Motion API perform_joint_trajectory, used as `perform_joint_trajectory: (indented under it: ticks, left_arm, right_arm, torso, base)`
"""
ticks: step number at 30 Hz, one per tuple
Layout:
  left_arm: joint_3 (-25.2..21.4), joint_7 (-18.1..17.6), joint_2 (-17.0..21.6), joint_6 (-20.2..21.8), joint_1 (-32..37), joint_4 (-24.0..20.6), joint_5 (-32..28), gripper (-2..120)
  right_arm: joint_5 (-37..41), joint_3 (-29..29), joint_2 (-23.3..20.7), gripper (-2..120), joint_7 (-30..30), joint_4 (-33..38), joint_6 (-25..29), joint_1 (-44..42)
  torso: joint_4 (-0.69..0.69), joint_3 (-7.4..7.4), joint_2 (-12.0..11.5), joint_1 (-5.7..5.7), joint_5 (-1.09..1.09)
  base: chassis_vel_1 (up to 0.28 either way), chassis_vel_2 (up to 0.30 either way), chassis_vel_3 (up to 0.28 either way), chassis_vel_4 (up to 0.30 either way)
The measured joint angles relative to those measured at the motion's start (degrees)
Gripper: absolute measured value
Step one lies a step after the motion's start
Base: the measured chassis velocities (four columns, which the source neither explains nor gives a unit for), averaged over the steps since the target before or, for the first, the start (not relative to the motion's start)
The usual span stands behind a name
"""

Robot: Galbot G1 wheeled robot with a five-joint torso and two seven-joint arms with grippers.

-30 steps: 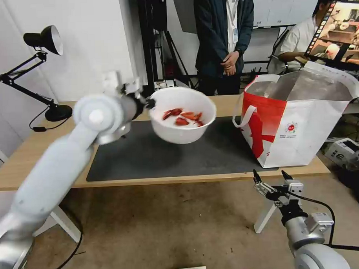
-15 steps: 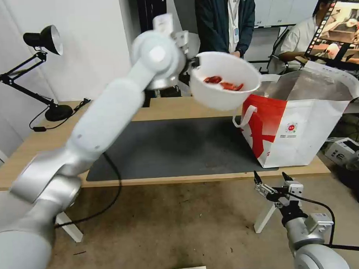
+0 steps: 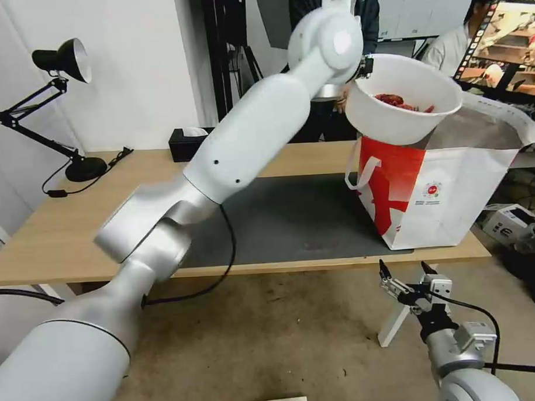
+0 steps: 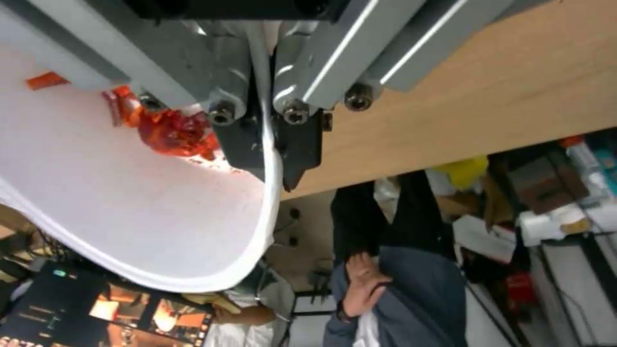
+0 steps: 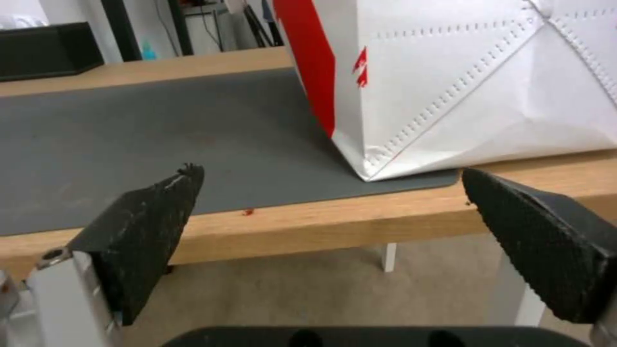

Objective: Pick up the trash from the table and place it into the takeout bag.

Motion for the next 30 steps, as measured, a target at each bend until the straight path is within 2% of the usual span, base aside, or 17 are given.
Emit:
perform_joint_trajectory:
  ticks: [1, 3, 4, 6, 7, 9, 14, 20, 30]
  left_arm:
    - [0.0, 0.0, 0.0, 0.0, 0.0, 0.0, 0.0, 0]
    - [0.12, 5.79, 0.11, 0.0, 0.76, 0.09, 3.03, 0]
    - [0.12, 5.79, 0.11, 0.0, 0.76, 0.09, 3.03, 0]
    - [0.81, 9.85, 0.18, -0.64, 0.98, 0.08, 5.71, 0]
    - [0.81, 9.85, 0.18, -0.64, 0.98, 0.08, 5.71, 0]
    - [1.59, 12.17, 0.24, -1.33, 0.85, -0.07, 7.63, 0]
    - [1.88, 13.72, 0.24, -1.52, -0.81, -0.07, 8.86, 0]
    - [2.0, 15.95, 0.31, -1.74, -4.9, 2.91, 9.58, 0]
    - [2.85, 16.95, 0.31, -2.69, -5.38, 3.4, 8.38, 0]
  right_arm:
    - [0.0, 0.0, 0.0, 100, 0.0, 0.0, 0.0, 0.0]
    - [0.0, -0.25, -0.01, 100, 0.27, -0.16, 0.0, 0.36]
    - [0.0, -0.25, -0.01, 100, 0.27, -0.16, 0.0, 0.36]
    - [0.0, -0.59, -0.13, 100, 0.76, -0.18, -0.13, 0.87]
    - [0.0, -0.59, -0.13, 100, 0.76, -0.18, -0.13, 0.87]
    - [0.0, -0.86, -0.16, 100, 1.25, -0.19, -0.33, 1.14]
    - [-0.06, -1.48, -0.16, 100, 1.77, -0.17, -0.98, 1.3]
    - [-1.2, -4.17, -0.09, 100, 3.85, 0.06, -1.96, 2.47]
    - [-1.79, -5.28, 0.07, 100, 6.19, 0.45, -2.8, 2.68]
  torso:
    - [0.0, 0.0, 0.0, 0.0, 0.0]
    - [-0.03, 0.0, 0.0, 0.0, 0.0]
    - [-0.03, 0.0, 0.0, 0.0, 0.0]
    - [-0.02, 0.0, 0.0, 0.0, 0.0]
    - [-0.02, 0.0, 0.0, 0.0, 0.0]
    - [-0.02, 0.0, 0.0, 0.0, 0.0]
    - [-0.04, 0.0, 0.0, 0.0, 0.0]
    - [-0.02, 0.0, 0.0, 0.0, 0.0]
    - [-0.02, 0.0, 0.0, 0.0, 0.0]
  base:
    - [0.0, 0.0, 0.0, 0.0]
    - [0.0, 0.0, 0.0, 0.0]
    - [0.0, 0.0, 0.0, 0.0]
    - [0.0, 0.0, 0.0, 0.0]
    - [0.0, 0.0, 0.0, 0.0]
    - [0.0, 0.0, 0.0, 0.0]
    - [0.0, 0.0, 0.0, 0.0]
    - [0.0, 0.0, 0.0, 0.0]
    - [0.0, 0.0, 0.0, 0.0]
